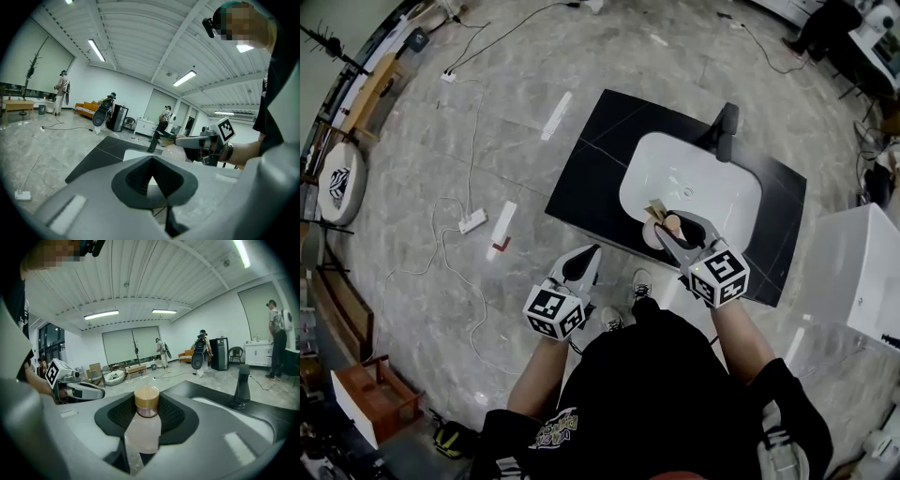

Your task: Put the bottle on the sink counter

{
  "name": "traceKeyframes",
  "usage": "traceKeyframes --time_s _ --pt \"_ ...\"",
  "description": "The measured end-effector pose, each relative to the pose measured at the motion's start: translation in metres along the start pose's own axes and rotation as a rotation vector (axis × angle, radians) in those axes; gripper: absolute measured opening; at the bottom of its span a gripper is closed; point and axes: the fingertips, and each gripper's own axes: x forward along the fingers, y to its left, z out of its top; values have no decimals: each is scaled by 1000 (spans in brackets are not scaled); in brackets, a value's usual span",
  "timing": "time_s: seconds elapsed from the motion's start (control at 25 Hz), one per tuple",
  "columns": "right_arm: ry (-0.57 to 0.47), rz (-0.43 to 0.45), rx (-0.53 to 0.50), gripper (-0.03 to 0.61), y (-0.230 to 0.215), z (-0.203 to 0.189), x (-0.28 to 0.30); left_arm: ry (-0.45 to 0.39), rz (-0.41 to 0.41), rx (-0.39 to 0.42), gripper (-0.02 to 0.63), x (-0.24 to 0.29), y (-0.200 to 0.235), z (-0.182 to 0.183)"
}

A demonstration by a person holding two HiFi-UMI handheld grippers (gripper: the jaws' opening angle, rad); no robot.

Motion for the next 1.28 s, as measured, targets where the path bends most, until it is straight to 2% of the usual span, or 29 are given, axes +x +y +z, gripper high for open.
traceKeyframes --time_s 0.72,0.84,1.04,1.28 --pt "-4 91 -8 166 -62 19 44 2 65 19 2 57 14 27" --pt "-8 89 -7 166 -69 21 49 -1 61 1 2 62 15 29" --pt "-7 72 8 166 -77 23 49 13 49 20 2 69 17 31" --pt "-8 23 24 166 -87 24 59 39 -9 33 2 83 28 33"
